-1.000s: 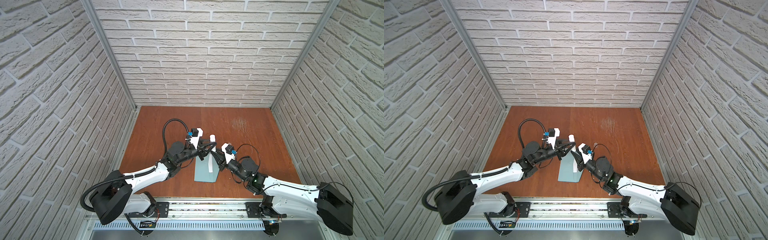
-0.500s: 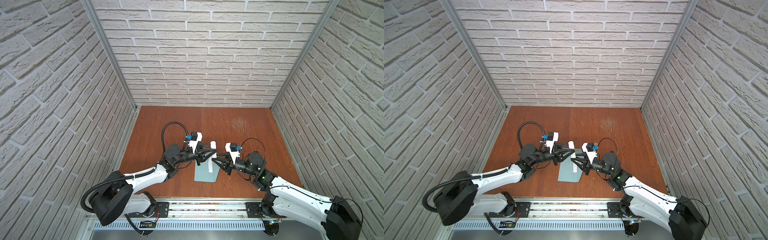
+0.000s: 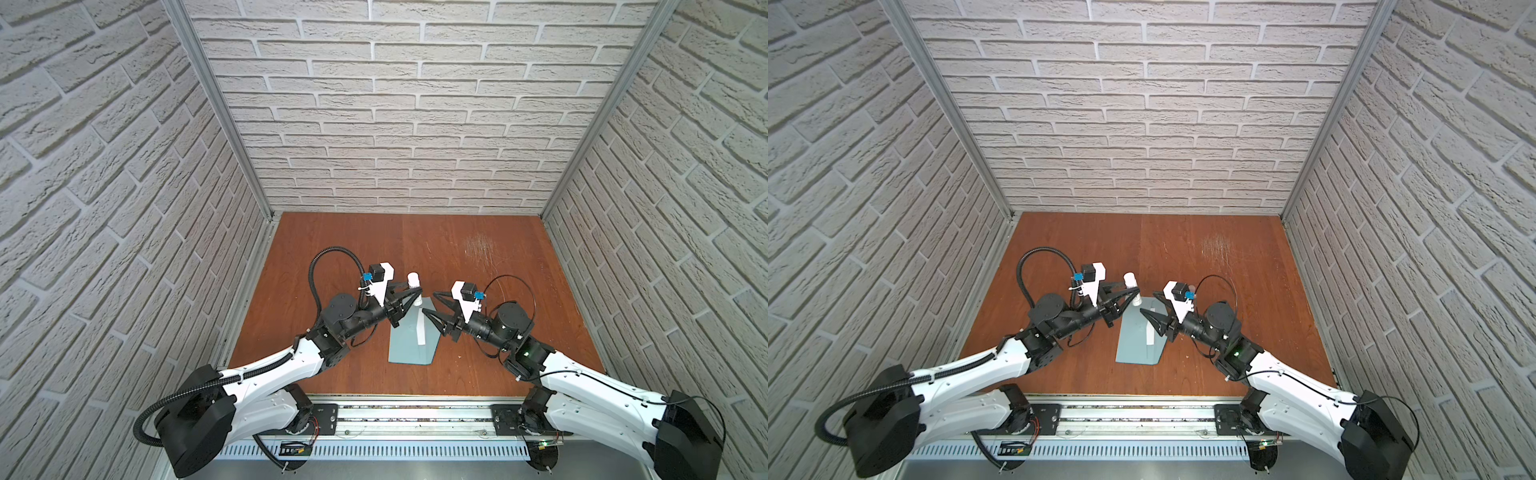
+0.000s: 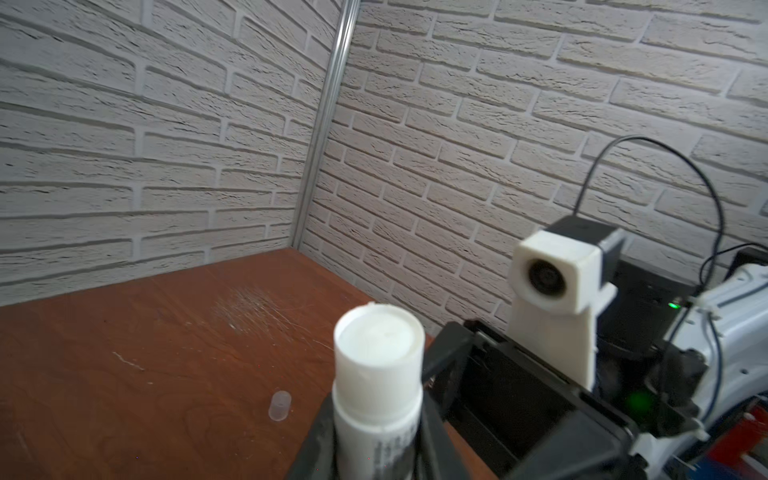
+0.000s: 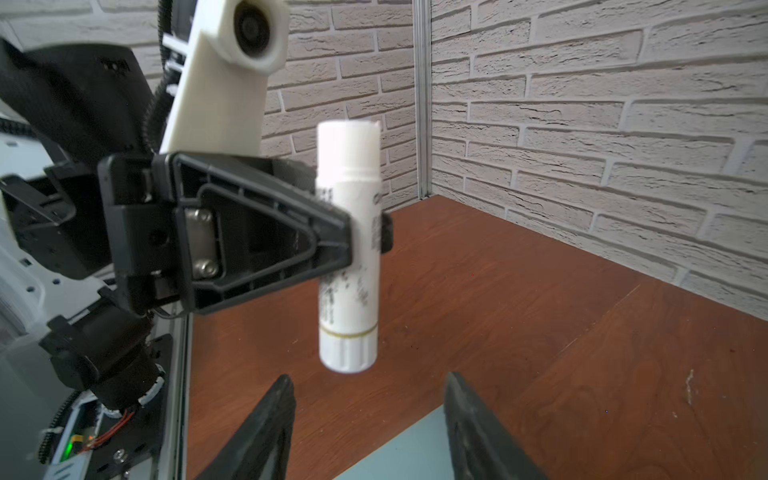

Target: Place the letter into the envelope and seal it

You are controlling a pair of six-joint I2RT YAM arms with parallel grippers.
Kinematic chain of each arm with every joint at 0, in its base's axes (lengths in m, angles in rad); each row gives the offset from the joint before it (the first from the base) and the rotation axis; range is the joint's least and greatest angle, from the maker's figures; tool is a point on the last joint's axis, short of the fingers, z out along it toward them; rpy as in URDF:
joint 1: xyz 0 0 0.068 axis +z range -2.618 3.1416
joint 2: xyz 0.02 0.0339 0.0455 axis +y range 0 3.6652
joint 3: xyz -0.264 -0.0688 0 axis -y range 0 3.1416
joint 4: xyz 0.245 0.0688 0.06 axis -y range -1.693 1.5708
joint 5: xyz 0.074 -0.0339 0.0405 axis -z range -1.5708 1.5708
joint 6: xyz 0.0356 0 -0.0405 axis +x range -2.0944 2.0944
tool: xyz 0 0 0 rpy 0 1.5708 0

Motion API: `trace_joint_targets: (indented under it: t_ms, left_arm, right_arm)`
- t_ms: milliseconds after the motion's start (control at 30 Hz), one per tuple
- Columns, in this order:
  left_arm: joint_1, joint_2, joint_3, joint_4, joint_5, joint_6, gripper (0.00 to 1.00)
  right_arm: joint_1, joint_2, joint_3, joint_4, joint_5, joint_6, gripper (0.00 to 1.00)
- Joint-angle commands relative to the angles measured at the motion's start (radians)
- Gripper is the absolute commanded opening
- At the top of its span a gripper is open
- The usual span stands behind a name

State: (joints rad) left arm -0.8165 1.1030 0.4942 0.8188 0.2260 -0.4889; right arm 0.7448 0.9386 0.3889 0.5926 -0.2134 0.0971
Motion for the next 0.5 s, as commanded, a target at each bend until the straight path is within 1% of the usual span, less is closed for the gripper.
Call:
trace_joint_targets:
  t_ms: [0,67,167,333,467]
  left_arm:
    - [-0.007,0.026,0.026,0.056,-0.182,0.044,0.0]
    - [-0.011,0.053,0.026,0.099,-0.205,0.021,0.0]
    - [-0.015,0.084,0.024,0.143,-0.219,-0.005,0.0]
    - [-0.026,0.105,0.028,0.17,-0.224,-0.017,0.0]
    - [-0.032,0.109,0.033,0.169,-0.222,-0.019,0.0]
  right_arm:
    - [0.086,0.047,-0.014,0.19,0.23,-0.117,0.59]
    - [0.12,0.094,-0.022,0.273,0.305,-0.142,0.59]
    - [0.163,0.166,-0.022,0.372,0.386,-0.185,0.57]
    - [0.177,0.271,-0.019,0.49,0.462,-0.216,0.55]
    - [0.18,0.324,-0.005,0.512,0.492,-0.217,0.52]
